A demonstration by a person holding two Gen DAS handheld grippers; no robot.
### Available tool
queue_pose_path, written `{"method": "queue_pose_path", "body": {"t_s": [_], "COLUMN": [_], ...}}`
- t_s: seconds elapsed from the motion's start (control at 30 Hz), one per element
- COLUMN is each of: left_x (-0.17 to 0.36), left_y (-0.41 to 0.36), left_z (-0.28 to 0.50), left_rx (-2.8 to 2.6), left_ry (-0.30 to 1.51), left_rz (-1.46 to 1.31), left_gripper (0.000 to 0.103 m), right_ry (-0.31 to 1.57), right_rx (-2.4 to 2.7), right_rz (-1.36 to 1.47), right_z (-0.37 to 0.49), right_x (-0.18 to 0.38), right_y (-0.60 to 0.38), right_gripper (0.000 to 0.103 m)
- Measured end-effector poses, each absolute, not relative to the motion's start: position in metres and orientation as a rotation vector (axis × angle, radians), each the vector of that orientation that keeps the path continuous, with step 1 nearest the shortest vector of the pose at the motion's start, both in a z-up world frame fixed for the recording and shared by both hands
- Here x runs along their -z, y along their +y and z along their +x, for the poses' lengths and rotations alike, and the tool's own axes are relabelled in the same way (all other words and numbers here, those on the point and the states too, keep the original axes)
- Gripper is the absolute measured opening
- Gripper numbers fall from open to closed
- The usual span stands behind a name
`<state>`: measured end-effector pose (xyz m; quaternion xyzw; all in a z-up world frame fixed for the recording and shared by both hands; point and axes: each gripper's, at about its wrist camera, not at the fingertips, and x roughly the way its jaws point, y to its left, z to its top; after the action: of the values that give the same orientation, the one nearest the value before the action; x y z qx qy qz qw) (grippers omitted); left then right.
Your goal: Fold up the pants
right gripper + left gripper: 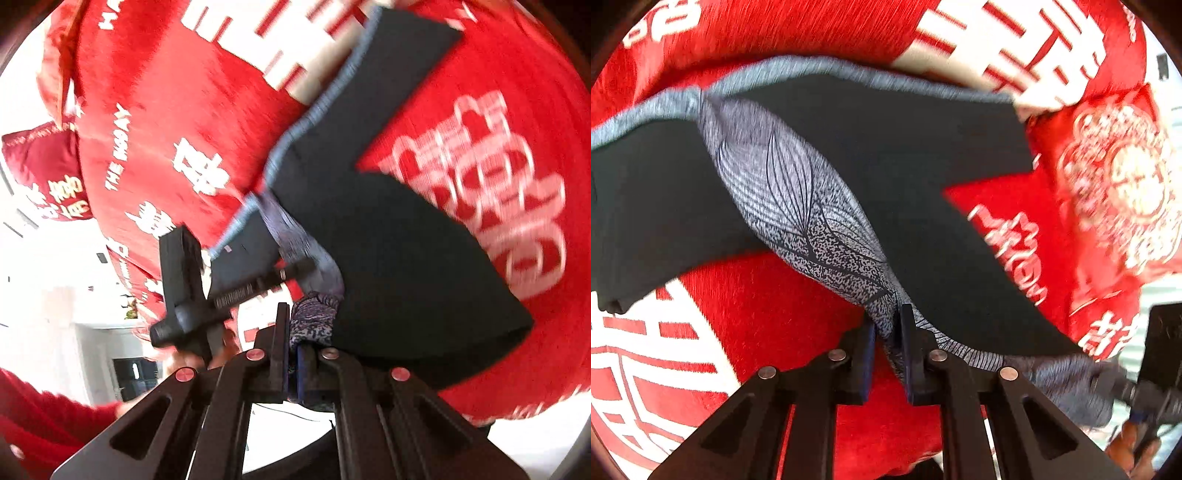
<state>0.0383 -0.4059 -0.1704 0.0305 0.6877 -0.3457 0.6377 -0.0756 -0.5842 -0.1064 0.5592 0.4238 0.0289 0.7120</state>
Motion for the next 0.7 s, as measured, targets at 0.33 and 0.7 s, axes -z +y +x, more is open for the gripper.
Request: {"method": "queue_pose_path", "body": {"t_s": [0.33,0.7], "left_x": [0.136,0.153], "left_y": [-0.505,-0.505], "left_z": [0.112,0.143], "left_rx": [0.783,0.496], "left_ry": [1.399,1.228], "left_rz": [0.074,0.287], "left_gripper": [0.014,0.084], "right_ry": [0.996,1.234], "right_rx": [0.027,0.158], "right_rz": [0.996,0.76], "right_z": [0.027,0.124], "right_x": [0.077,0.178], "right_y": [-0.718,-0.782], "right_gripper": [0.003,0.007]}}
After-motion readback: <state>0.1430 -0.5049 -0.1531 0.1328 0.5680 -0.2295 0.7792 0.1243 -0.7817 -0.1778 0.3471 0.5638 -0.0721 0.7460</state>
